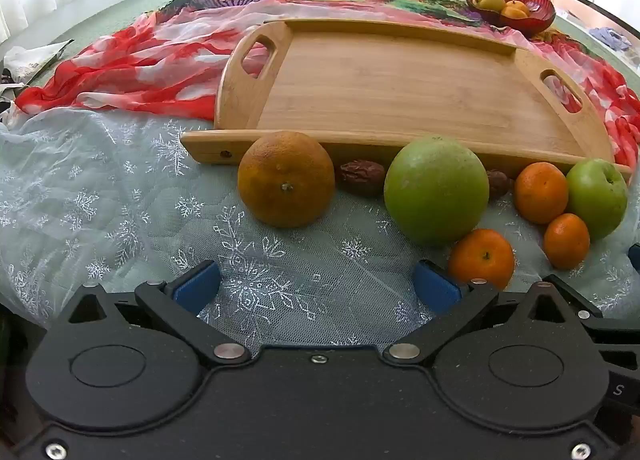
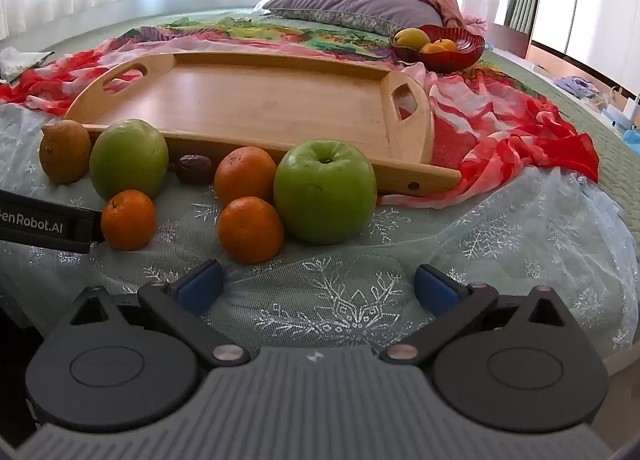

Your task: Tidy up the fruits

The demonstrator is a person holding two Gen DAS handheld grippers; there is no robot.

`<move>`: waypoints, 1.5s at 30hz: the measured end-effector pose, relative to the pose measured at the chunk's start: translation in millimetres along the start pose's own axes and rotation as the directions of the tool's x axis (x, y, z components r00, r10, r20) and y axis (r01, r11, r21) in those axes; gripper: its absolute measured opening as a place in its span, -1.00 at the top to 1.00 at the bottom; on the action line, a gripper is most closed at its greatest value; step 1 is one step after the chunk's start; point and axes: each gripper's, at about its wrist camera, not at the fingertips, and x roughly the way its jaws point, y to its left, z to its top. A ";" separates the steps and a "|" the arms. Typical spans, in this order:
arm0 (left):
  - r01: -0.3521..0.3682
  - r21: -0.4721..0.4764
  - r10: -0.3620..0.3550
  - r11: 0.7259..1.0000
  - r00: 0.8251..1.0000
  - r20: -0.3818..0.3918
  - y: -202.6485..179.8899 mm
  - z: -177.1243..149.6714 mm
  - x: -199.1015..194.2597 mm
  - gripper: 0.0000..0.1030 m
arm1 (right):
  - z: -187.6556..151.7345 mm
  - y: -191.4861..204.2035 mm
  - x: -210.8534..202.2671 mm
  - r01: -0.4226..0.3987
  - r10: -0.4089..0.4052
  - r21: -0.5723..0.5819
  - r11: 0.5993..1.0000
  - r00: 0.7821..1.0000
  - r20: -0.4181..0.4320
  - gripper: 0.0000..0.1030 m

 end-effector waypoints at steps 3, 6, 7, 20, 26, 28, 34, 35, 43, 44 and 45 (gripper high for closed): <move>0.003 -0.003 -0.003 1.000 1.000 0.000 0.1 0.2 0.1 -1.00 | 0.8 0.3 0.4 0.005 -0.005 -0.006 1.000 1.000 -0.001 -1.00; 0.001 -0.003 -0.001 1.000 1.000 -0.001 -0.4 1.1 0.6 -1.00 | 0.2 0.6 -0.2 0.007 -0.007 -0.006 1.000 1.000 0.012 -1.00; 0.001 -0.004 -0.001 1.000 1.000 -0.002 -0.7 1.5 0.9 -1.00 | 0.2 0.6 -0.3 0.006 -0.006 -0.005 1.000 1.000 0.013 -1.00; 0.004 -0.004 -0.004 1.000 1.000 0.004 0.2 0.0 -0.1 -1.00 | -0.4 0.4 -0.1 0.007 -0.007 -0.007 1.000 1.000 0.010 -1.00; 0.004 -0.004 -0.004 1.000 1.000 0.004 0.2 0.0 -0.1 -1.00 | -0.8 0.3 -0.1 0.007 -0.007 -0.007 1.000 1.000 0.010 -1.00; 0.004 -0.004 -0.004 1.000 1.000 0.004 0.2 0.0 -0.1 -1.00 | -0.8 0.7 -0.2 0.007 -0.007 -0.007 1.000 1.000 0.010 -1.00; 0.004 -0.004 -0.003 1.000 1.000 0.004 0.2 0.0 -0.1 -1.00 | -1.6 0.5 -0.2 0.007 -0.007 -0.008 1.000 1.000 0.009 -1.00; 0.003 -0.004 -0.003 1.000 1.000 0.005 0.2 0.0 -0.1 -1.00 | -0.7 1.0 0.1 0.007 -0.007 -0.008 1.000 1.000 0.007 -1.00; 0.003 -0.004 -0.003 1.000 1.000 0.005 0.2 0.0 -0.1 -1.00 | -0.5 0.6 -0.1 0.007 -0.007 -0.008 1.000 1.000 0.007 -1.00; 0.003 -0.004 -0.003 1.000 1.000 0.005 0.2 0.0 -0.1 -1.00 | -0.5 0.6 0.0 0.007 -0.007 -0.008 1.000 1.000 0.007 -1.00; 0.003 -0.004 -0.003 1.000 1.000 0.005 0.2 0.0 -0.1 -1.00 | -0.6 0.9 -0.1 0.008 -0.008 -0.009 1.000 1.000 0.008 -1.00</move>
